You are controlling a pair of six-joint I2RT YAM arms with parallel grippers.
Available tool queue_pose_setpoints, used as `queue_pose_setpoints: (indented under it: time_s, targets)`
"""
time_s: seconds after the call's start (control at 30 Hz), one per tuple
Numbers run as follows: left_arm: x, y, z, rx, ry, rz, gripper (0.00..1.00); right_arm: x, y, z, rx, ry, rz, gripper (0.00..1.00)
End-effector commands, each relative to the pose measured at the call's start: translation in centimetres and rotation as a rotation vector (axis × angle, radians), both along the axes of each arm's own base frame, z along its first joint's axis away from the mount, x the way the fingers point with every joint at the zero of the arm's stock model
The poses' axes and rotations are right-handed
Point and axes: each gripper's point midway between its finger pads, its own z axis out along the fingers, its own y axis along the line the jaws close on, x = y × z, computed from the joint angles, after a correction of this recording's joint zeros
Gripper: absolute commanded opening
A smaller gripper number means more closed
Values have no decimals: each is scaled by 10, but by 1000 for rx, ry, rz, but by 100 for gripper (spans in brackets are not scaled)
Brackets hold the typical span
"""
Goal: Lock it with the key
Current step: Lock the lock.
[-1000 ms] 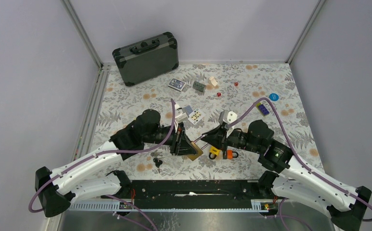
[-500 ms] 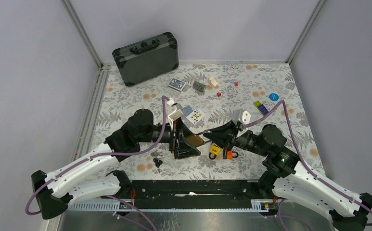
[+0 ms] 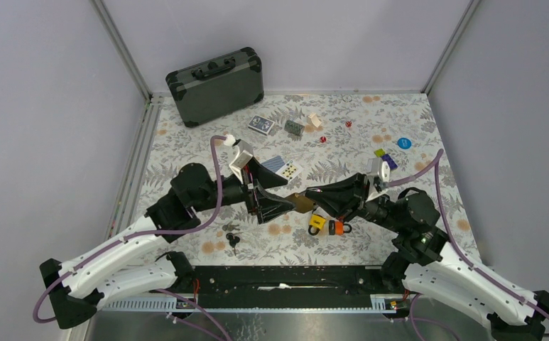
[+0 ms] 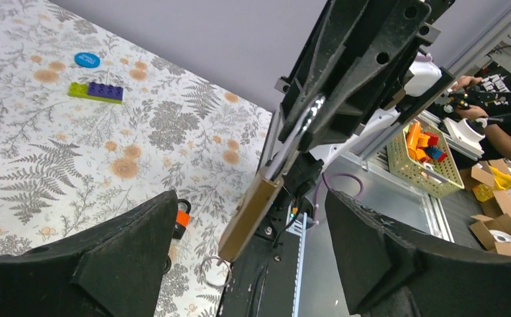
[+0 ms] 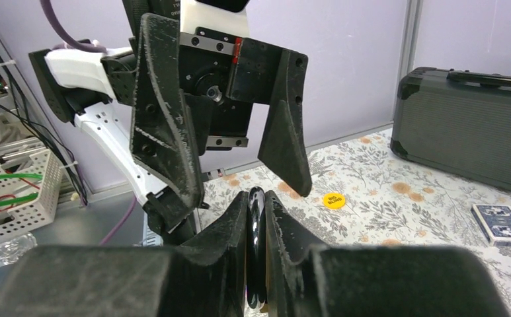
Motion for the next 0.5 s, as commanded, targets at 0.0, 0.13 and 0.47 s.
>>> queue_pose_setpoints:
  time_s: [0.0,0.13,0.47]
  targets:
    - [9,0,25,-90,-74,48,86,-23,-24,81,238,-138,32,0]
    - [3,-1,28,-117,-76,16,85,-26,-27,93,274,-129,38,0]
    - [-16,5,73,-259,-147,-59,89,-26,-47,135,549,-58,57,0]
